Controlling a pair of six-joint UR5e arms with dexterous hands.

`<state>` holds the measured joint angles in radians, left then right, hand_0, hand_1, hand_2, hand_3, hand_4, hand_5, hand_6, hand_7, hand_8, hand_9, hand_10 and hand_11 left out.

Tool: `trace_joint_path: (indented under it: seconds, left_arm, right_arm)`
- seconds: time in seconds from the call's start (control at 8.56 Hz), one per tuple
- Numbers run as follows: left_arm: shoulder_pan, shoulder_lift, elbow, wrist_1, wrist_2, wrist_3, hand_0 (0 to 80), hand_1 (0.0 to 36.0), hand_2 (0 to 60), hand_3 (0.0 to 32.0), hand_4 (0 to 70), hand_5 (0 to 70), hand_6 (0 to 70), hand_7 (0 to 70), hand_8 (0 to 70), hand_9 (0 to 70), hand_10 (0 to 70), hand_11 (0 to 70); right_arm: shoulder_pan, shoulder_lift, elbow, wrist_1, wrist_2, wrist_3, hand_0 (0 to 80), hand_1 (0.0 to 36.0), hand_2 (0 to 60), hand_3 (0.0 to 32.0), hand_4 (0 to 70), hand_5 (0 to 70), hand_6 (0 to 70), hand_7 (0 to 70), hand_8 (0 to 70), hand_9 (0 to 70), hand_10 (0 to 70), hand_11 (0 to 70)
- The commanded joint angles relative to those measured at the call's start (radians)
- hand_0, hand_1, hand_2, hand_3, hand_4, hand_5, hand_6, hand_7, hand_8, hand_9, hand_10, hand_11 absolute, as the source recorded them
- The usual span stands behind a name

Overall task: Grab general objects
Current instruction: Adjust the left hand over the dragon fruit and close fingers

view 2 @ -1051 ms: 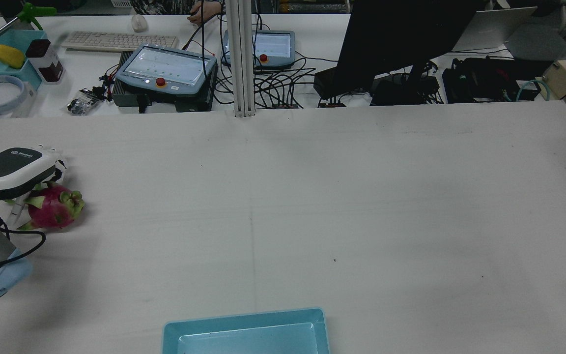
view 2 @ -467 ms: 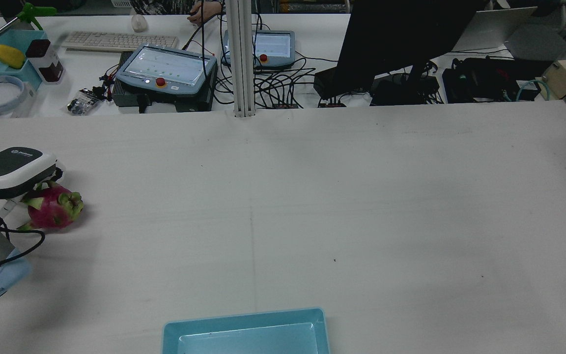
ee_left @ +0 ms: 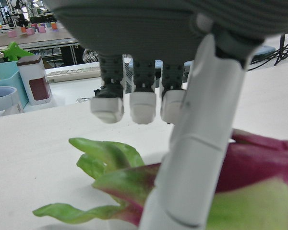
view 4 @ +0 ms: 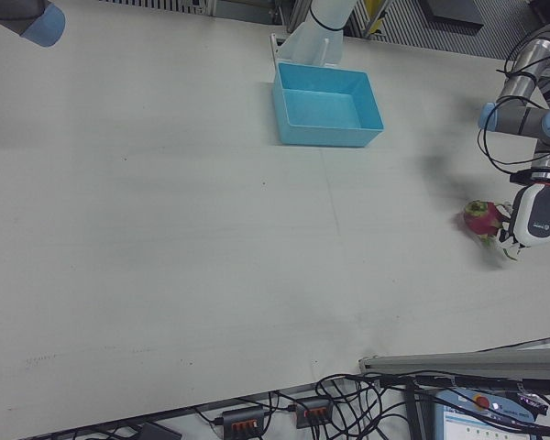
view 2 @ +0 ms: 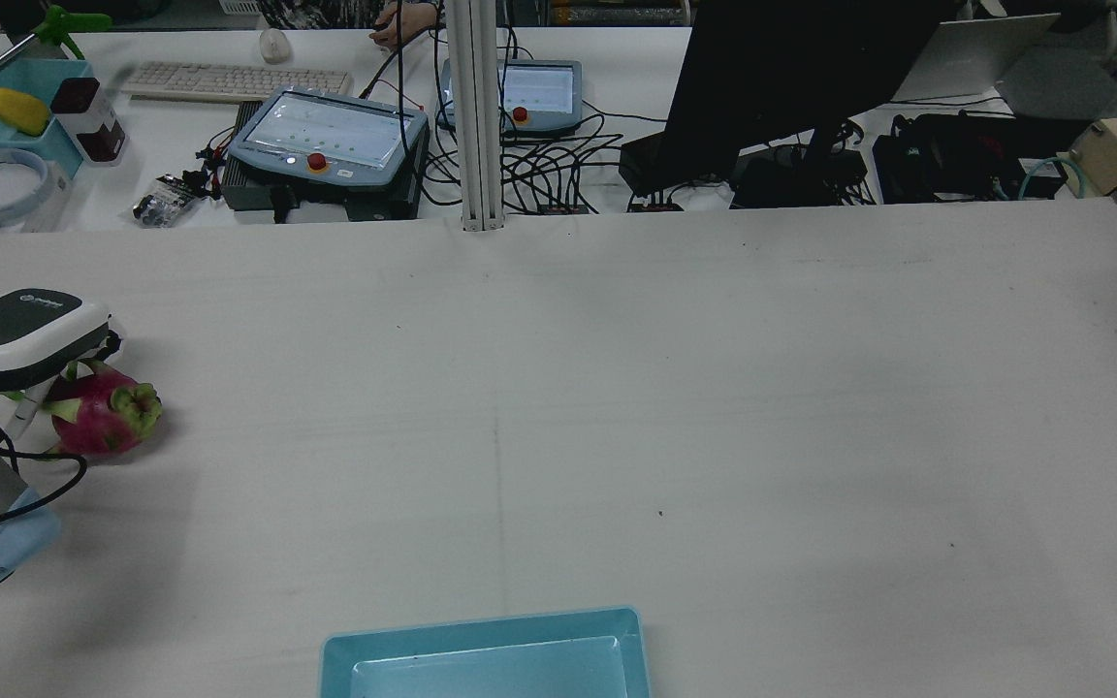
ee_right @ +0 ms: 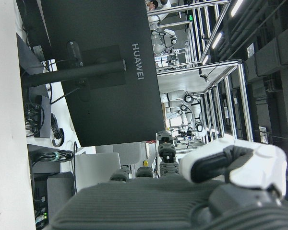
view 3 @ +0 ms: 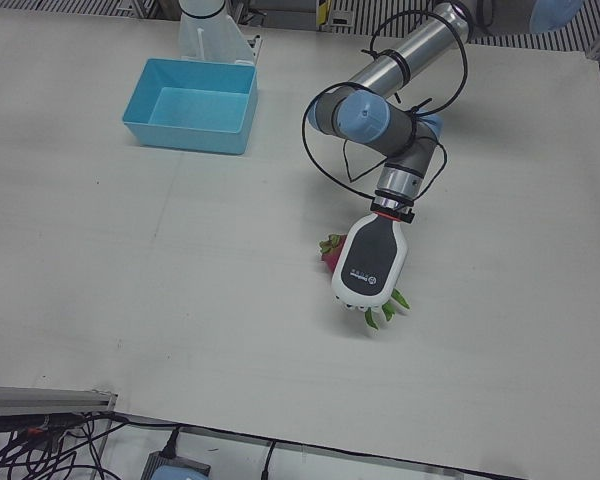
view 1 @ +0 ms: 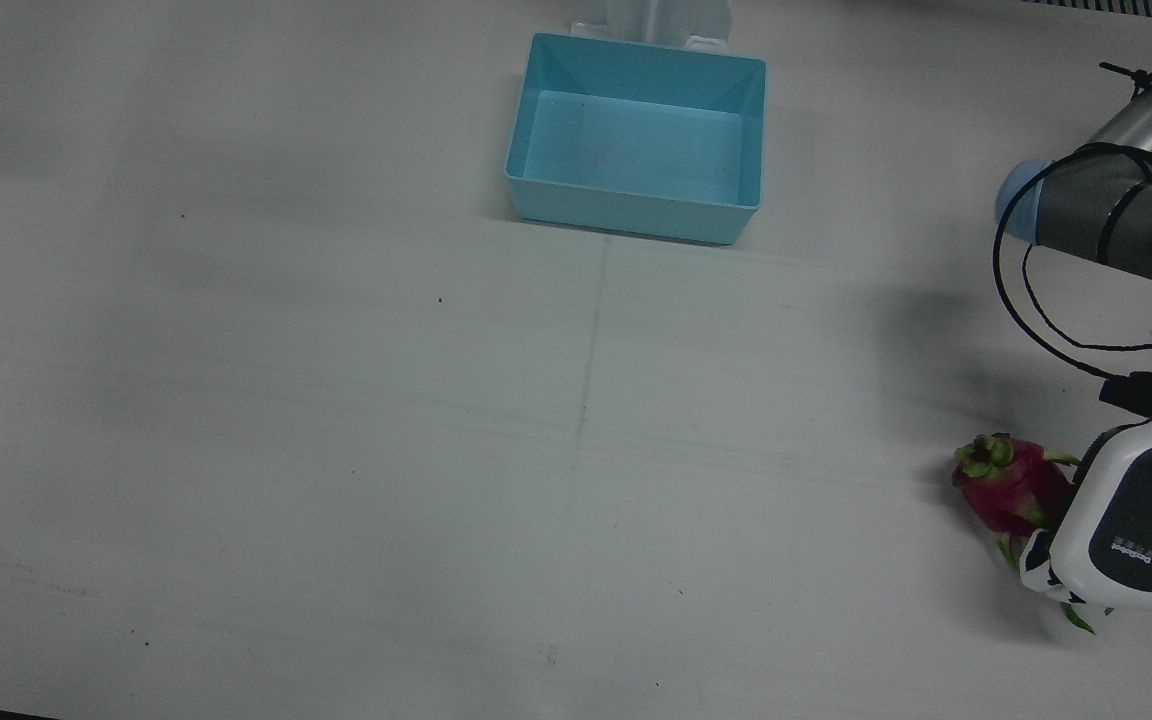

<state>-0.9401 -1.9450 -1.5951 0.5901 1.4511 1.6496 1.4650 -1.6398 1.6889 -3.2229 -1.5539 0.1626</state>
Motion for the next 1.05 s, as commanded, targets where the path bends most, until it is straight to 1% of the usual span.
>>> trace_joint_path:
  seconds: [0.0, 0.23, 0.35, 0.47, 0.58, 0.7, 0.82, 0.93]
  left_arm:
    - [0.007, 0.003, -0.031, 0.027, 0.0, 0.001, 80.0, 36.0, 60.0, 0.0, 41.7, 70.0, 70.0, 70.0, 67.5, 70.0, 54.6, 70.0]
    - [0.011, 0.001, -0.04, 0.055, 0.008, 0.001, 80.0, 36.0, 60.0, 0.0, 42.1, 70.0, 70.0, 70.0, 67.9, 70.0, 55.0, 70.0]
    - [0.011, 0.001, -0.039, 0.056, 0.037, 0.002, 71.4, 36.0, 60.0, 0.0, 39.0, 70.0, 70.0, 70.0, 62.6, 70.0, 48.4, 70.0]
    - [0.011, 0.001, -0.04, 0.056, 0.048, 0.003, 54.3, 36.0, 60.0, 0.0, 25.0, 70.0, 39.8, 53.1, 37.1, 38.0, 25.2, 38.7]
    - [0.011, 0.001, -0.049, 0.063, 0.049, 0.003, 50.8, 35.7, 60.0, 0.0, 10.3, 38.9, 14.3, 23.1, 20.0, 11.6, 10.7, 17.9]
    - [0.009, 0.001, -0.081, 0.092, 0.051, 0.003, 49.8, 34.1, 60.0, 0.4, 2.9, 31.6, 5.0, 5.0, 13.6, 0.9, 5.6, 10.4]
    - [0.009, 0.0, -0.107, 0.111, 0.07, 0.003, 49.8, 33.1, 60.0, 8.4, 0.0, 26.2, 0.7, 0.0, 11.1, 0.0, 3.4, 7.3]
    - [0.012, 0.0, -0.109, 0.112, 0.072, 0.003, 49.0, 30.4, 60.0, 13.2, 0.0, 22.3, 0.0, 0.0, 10.1, 0.0, 2.4, 5.8]
  right_arm:
    - [0.0, 0.0, 0.0, 0.0, 0.0, 0.0, 0.0, 0.0, 0.0, 0.0, 0.0, 0.0, 0.0, 0.0, 0.0, 0.0, 0.0, 0.0]
    - [0.0, 0.0, 0.0, 0.0, 0.0, 0.0, 0.0, 0.0, 0.0, 0.0, 0.0, 0.0, 0.0, 0.0, 0.0, 0.0, 0.0, 0.0]
    - [0.0, 0.0, 0.0, 0.0, 0.0, 0.0, 0.0, 0.0, 0.0, 0.0, 0.0, 0.0, 0.0, 0.0, 0.0, 0.0, 0.0, 0.0]
    - [-0.002, 0.0, 0.0, 0.0, 0.0, 0.0, 0.0, 0.0, 0.0, 0.0, 0.0, 0.0, 0.0, 0.0, 0.0, 0.0, 0.0, 0.0]
    - [0.0, 0.0, 0.0, 0.0, 0.0, 0.0, 0.0, 0.0, 0.0, 0.0, 0.0, 0.0, 0.0, 0.0, 0.0, 0.0, 0.0, 0.0]
    - [0.0, 0.0, 0.0, 0.0, 0.0, 0.0, 0.0, 0.0, 0.0, 0.0, 0.0, 0.0, 0.0, 0.0, 0.0, 0.0, 0.0, 0.0]
    - [0.0, 0.0, 0.0, 0.0, 0.0, 0.0, 0.0, 0.0, 0.0, 0.0, 0.0, 0.0, 0.0, 0.0, 0.0, 0.0, 0.0, 0.0]
    - [0.0, 0.0, 0.0, 0.0, 0.0, 0.0, 0.0, 0.0, 0.0, 0.0, 0.0, 0.0, 0.0, 0.0, 0.0, 0.0, 0.0, 0.0]
